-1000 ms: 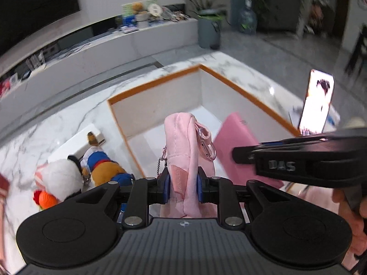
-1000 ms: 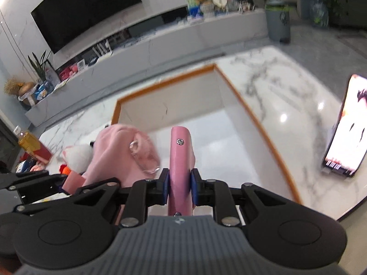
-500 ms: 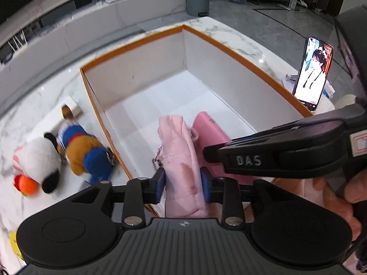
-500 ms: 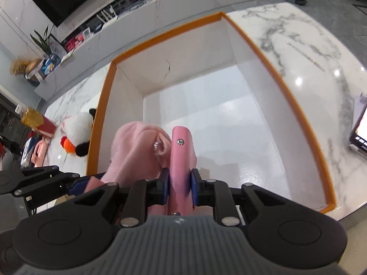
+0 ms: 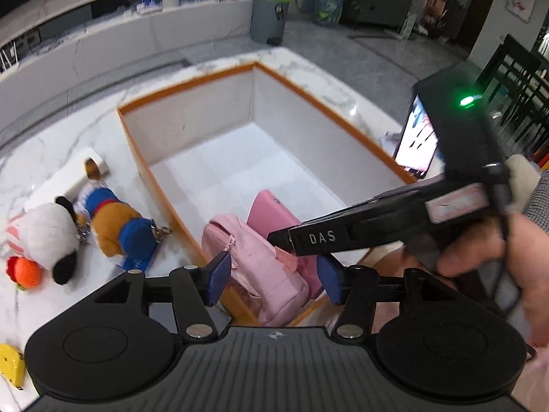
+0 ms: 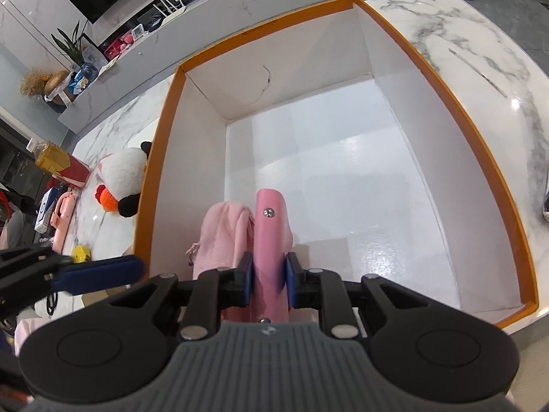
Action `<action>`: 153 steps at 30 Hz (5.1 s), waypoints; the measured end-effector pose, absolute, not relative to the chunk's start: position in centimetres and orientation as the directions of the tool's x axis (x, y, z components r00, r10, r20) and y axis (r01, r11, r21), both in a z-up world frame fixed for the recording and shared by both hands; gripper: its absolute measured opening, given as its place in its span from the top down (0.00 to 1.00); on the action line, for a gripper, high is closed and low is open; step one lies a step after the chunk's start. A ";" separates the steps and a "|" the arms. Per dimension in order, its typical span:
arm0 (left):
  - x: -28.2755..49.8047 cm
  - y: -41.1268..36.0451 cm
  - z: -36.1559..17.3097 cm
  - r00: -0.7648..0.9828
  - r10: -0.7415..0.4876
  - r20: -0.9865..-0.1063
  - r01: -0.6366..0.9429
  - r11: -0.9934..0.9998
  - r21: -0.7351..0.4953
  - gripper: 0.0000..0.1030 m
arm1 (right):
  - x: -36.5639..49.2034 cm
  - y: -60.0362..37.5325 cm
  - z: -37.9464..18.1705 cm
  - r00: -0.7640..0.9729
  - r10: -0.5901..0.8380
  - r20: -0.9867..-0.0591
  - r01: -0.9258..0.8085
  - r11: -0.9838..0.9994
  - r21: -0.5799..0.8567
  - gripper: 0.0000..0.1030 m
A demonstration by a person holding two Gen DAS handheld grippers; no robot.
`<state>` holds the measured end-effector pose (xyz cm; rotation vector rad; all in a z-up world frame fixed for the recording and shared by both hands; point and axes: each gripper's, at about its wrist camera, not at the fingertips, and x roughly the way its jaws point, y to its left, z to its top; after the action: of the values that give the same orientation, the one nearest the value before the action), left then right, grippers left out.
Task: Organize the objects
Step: 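Lower the pink pouch and wallet into the orange box with both tools, then open both tools and withdraw them from the box, then grasp the photo card box with the left tool while the right tool grasps the grey case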
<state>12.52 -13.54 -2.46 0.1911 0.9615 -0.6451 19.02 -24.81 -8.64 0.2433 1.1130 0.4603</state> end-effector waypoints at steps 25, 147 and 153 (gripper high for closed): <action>14.3 -7.2 -5.2 0.366 -0.577 -0.730 0.390 0.807 -0.443 0.82 | 17.7 -20.4 -8.7 0.361 0.341 -0.868 -0.369 0.907 0.203 0.76; 20.6 -1.3 -14.8 0.204 -0.307 -0.929 0.812 0.583 -0.014 0.31 | 11.1 -2.2 -12.6 0.266 0.043 -0.963 -0.954 -0.131 -0.270 0.13; 20.6 -0.7 -14.6 0.226 -0.295 -0.928 0.742 0.670 -0.032 0.36 | 11.8 -2.2 -11.8 0.252 0.066 -0.965 -0.968 0.010 -0.252 0.16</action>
<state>20.65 -0.74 -14.59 0.4711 1.1311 -0.7516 11.82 -2.23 -11.78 -1.2687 0.9734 1.0497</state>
